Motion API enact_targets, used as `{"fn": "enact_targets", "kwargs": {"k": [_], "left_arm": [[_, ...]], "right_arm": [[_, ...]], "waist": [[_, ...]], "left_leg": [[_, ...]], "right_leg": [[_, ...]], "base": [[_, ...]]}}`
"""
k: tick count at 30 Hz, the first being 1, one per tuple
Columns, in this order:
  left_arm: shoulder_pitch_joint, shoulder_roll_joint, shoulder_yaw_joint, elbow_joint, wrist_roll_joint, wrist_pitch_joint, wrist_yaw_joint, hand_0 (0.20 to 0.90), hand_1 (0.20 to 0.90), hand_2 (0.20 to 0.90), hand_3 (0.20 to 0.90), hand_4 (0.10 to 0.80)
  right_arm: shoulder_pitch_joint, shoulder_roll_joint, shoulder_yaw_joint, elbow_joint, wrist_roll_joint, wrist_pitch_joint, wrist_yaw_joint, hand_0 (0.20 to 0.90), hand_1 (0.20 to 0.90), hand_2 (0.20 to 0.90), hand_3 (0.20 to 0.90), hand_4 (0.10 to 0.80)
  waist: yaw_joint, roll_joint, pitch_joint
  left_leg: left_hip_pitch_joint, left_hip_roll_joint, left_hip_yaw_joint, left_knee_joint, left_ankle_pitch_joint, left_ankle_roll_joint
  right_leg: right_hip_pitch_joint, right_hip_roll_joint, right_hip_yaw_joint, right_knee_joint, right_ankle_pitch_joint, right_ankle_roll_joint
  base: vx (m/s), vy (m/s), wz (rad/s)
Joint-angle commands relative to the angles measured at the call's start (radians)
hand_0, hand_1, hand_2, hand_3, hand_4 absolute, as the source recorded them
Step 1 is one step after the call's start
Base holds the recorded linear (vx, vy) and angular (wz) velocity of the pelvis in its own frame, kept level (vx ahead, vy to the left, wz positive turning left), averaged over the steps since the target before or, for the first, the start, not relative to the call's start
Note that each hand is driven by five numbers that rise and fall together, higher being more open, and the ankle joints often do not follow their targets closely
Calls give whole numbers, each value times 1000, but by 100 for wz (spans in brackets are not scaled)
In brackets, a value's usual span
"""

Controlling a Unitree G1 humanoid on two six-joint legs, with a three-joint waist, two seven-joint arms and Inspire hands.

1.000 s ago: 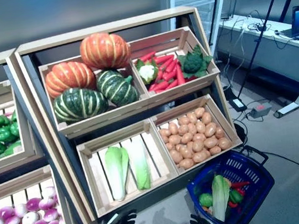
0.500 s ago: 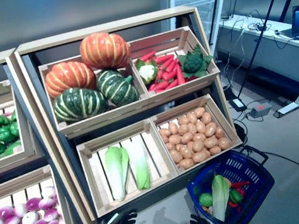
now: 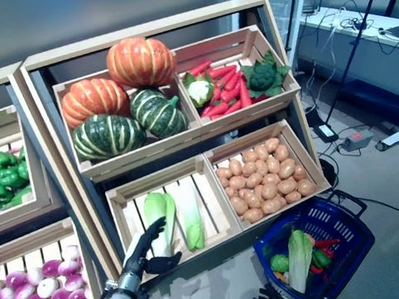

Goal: Put vegetables into the basket

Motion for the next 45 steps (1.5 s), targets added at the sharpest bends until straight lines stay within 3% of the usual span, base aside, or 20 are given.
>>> {"fn": "enact_targets", "kwargs": {"k": [1, 6, 10, 13, 17, 22, 28, 36, 45], "left_arm": [[-126, 30, 41, -42, 16, -73, 117, 900, 900, 900, 900, 800], [-155, 31, 98, -49, 41, 8, 299, 900, 900, 900, 900, 800], [-200, 10, 135, -19, 4, 62, 357, 900, 900, 900, 900, 800], [-323, -20, 130, 57, -48, 71, 399, 900, 900, 900, 900, 800], [-487, -30, 101, 99, -55, 83, 544, 900, 900, 900, 900, 800], [-584, -31, 119, 143, -192, 76, 540, 900, 900, 900, 900, 800], [-661, -41, 152, 198, -322, 55, 465, 900, 900, 900, 900, 800], [-728, 17, 161, 232, -371, 126, 526, 900, 900, 900, 900, 800], [-836, 87, 154, 271, -433, 143, 435, 900, 900, 900, 900, 800]], "right_arm": [[-46, 35, -27, 32, 19, -41, 19, 900, 900, 900, 900, 800], [-43, 23, -49, 16, 33, -48, 2, 900, 900, 900, 900, 800], [-55, 14, -46, -12, 43, -62, -4, 900, 900, 900, 900, 800], [-124, 0, -16, -44, 92, -77, -18, 900, 900, 900, 900, 800], [-265, -9, 21, -50, 94, -72, -42, 900, 900, 900, 900, 800], [-329, -16, 40, -58, 103, -96, -92, 900, 900, 900, 900, 800], [-378, -33, 16, -36, 122, -108, -122, 900, 900, 900, 900, 800], [-387, -73, 19, -44, 107, -96, -125, 900, 900, 900, 900, 800], [-421, -113, 14, -58, 114, -94, -141, 900, 900, 900, 900, 800]], "waist": [[17, -60, 22], [15, -69, 32], [14, -77, 59], [6, -81, 125], [-20, -86, 224], [-40, -95, 267], [-58, -94, 300], [-75, -98, 316], [-91, -109, 337]], "left_leg": [[5, -59, 34, 1, -77, 27], [10, -51, 49, 1, -73, 20], [-42, -43, 50, 82, -85, 17], [-177, -41, 35, 225, -101, 17], [-376, -45, 44, 458, -154, 31], [-543, -54, 52, 675, -236, 44], [-644, -38, 57, 871, -350, 55], [-722, -29, 63, 974, -392, 64], [-786, -22, 67, 1009, -397, 67]], "right_leg": [[-7, -17, 17, 1, 9, -19], [-8, -14, 15, 2, 10, -24], [-60, -23, 9, 97, -22, -36], [-197, -39, 17, 247, -59, -48], [-418, -62, 52, 501, -119, -64], [-583, -93, 71, 732, -192, -75], [-691, -105, 106, 915, -275, -80], [-779, -100, 126, 1006, -303, -84], [-854, -90, 133, 1042, -301, -78]], "base": [[59, 19, 3], [79, 13, 0], [-4, -1, -1], [-263, 15, -2], [-366, 54, -12], [-190, 36, -4], [-87, 31, 4], [-42, 42, -6], [-61, 24, -1]]}}
